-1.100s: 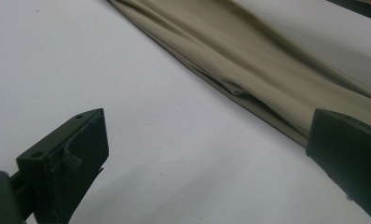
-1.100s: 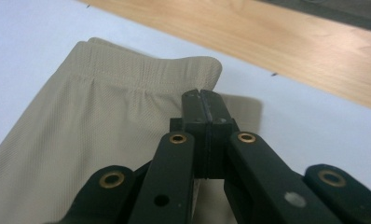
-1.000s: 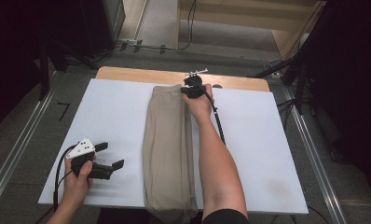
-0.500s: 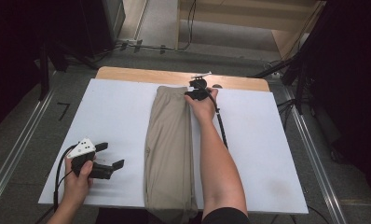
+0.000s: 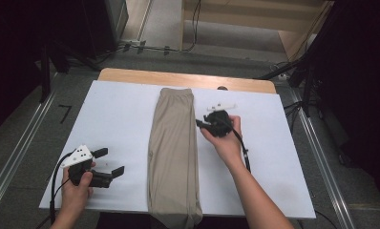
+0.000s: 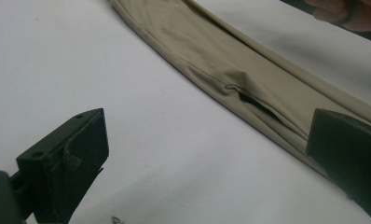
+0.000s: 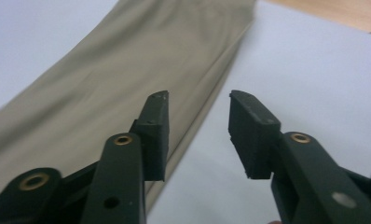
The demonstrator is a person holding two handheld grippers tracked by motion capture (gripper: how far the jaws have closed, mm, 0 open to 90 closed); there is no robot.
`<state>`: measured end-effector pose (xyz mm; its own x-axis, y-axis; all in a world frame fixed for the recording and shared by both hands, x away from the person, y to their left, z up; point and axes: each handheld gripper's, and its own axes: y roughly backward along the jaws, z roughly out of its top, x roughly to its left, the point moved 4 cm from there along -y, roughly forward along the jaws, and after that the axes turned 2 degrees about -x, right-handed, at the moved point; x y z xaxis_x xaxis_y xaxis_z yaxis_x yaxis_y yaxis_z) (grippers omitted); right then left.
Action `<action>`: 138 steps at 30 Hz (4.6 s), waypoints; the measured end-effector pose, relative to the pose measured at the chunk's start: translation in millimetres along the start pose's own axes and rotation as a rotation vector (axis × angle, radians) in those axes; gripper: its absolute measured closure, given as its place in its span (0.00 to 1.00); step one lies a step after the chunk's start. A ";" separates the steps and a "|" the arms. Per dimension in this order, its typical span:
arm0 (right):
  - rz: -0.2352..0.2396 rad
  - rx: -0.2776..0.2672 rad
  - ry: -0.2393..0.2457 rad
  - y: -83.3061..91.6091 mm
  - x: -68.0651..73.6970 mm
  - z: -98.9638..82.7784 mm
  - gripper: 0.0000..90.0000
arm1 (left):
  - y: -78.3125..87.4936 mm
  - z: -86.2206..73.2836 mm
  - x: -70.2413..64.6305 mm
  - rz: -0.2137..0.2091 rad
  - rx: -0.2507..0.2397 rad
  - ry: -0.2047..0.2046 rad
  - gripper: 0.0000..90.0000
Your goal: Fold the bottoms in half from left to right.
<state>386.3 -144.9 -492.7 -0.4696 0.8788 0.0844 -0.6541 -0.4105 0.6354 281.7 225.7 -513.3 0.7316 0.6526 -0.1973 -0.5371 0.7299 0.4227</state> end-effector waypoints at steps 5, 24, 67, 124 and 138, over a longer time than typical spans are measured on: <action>0.099 -0.015 0.087 45.1 40.0 -46.2 0.75 | -0.2 -1.8 -33.7 -0.024 0.013 -0.010 0.15; 0.217 0.047 0.112 119.8 115.5 -173.4 0.78 | -22.4 -47.5 -131.6 -0.028 0.229 -0.050 0.52; 0.222 0.011 0.277 90.0 183.2 -160.7 0.98 | -30.5 -47.1 -135.5 -0.136 0.271 -0.054 1.00; 0.185 -0.154 0.064 146.3 73.0 -127.4 0.00 | -14.3 17.7 -97.3 -0.205 0.032 -0.087 0.15; 0.117 -0.219 0.075 126.4 32.1 -80.9 0.00 | -52.0 68.1 -56.1 -0.214 0.004 -0.116 0.02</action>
<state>240.6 -188.2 -471.8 -0.5870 0.8051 0.0856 -0.7018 -0.5587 0.4421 297.1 137.2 -464.1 0.8721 0.4549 -0.1801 -0.3628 0.8483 0.3857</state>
